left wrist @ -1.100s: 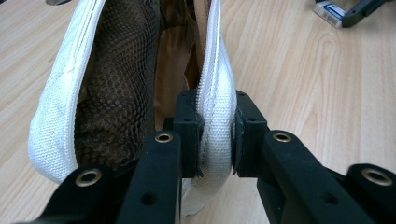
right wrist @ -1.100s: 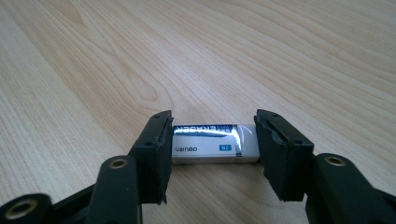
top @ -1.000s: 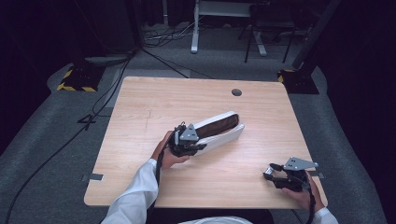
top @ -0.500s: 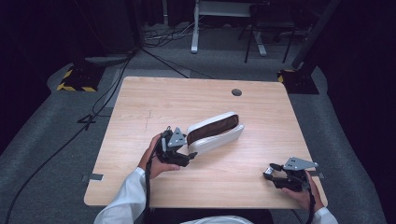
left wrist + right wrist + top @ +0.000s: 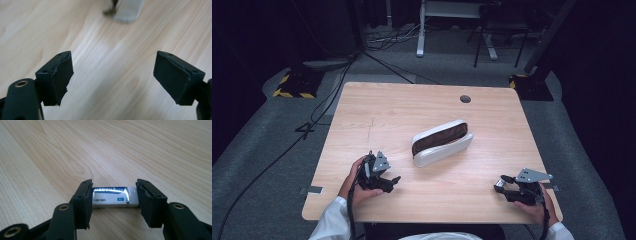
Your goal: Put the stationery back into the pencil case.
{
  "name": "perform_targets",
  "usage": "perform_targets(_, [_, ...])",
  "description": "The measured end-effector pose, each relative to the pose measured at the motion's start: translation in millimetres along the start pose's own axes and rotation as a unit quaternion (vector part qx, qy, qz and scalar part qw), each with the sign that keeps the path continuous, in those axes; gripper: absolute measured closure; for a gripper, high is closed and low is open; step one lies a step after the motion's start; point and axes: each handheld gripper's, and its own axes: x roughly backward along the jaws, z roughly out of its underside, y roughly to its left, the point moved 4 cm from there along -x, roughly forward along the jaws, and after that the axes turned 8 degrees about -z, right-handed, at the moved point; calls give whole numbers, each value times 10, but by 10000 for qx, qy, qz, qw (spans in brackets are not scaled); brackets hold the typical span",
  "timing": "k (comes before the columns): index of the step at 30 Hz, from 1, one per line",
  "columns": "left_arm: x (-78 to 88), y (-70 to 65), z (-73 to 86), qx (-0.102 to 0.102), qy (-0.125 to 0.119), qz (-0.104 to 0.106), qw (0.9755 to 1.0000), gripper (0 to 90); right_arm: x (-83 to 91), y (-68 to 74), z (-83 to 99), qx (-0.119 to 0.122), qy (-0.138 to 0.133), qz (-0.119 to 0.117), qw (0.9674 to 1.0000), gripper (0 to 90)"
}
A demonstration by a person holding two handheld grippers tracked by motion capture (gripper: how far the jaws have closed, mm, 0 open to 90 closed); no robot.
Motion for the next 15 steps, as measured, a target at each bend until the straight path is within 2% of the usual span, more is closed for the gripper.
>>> perform_targets(1, [-11,4,48,35,71,-53,10000,168,0,1,0,2,1,1,10000,489])
perform_targets(4, [-17,12,165,94,229,-40,9997,169,6,7,4,7,12,4,10000,490])
perform_targets(6, [3,33,219,201,219,83,9995,166,10,14,8,29,14,-26,10000,490])
perform_targets(9, [18,73,276,350,162,88,9992,166,9,14,5,54,18,-54,10000,490])
perform_targets(12, [-5,111,327,601,43,324,9977,165,13,18,7,48,13,-86,10000,491])
perform_targets(15, [-4,134,349,551,-32,373,9978,161,18,23,10,60,4,-86,9999,491])
